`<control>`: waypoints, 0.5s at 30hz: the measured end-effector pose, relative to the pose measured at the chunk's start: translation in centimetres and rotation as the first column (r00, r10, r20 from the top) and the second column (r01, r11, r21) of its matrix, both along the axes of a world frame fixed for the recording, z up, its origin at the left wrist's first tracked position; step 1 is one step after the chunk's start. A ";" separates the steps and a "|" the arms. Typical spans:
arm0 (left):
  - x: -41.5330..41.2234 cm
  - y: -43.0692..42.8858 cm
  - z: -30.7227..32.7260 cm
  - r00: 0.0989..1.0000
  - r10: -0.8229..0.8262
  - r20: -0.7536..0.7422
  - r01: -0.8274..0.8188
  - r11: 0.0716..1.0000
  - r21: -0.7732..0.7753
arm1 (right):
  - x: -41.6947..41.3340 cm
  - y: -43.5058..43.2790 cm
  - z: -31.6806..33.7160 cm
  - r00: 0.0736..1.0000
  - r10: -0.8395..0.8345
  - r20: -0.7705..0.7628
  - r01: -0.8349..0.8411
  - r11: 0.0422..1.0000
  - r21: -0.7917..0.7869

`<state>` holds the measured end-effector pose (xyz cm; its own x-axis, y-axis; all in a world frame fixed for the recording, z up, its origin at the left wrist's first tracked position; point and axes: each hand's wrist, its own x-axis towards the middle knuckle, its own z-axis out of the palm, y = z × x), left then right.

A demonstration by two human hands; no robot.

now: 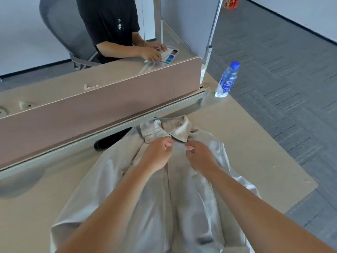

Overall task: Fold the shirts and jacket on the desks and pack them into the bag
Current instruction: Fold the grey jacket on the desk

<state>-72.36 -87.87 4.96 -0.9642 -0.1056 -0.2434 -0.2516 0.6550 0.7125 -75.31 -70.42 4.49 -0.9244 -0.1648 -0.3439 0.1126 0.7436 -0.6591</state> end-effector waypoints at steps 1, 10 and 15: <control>1.2 0.3 0.4 1.000 0.025 -0.009 -0.024 0.999 0.022 | 1.0 0.1 0.4 1.000 -0.008 -0.002 0.008 1.000 -0.009; 14.8 2.4 1.2 0.982 0.190 -0.009 -0.190 0.982 0.013 | 11.4 4.2 -0.1 0.999 0.037 -0.023 -0.039 0.994 -0.106; 22.9 4.2 1.3 0.957 0.275 0.089 -0.278 0.960 0.023 | 18.4 7.3 -0.5 0.995 0.092 -0.027 -0.094 0.989 -0.114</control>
<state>-49.50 -83.65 6.24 -0.8742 -0.3552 -0.3310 -0.4797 0.5263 0.7020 -56.93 -63.12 4.03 -0.9101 -0.2875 -0.2983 0.0316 0.6696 -0.7421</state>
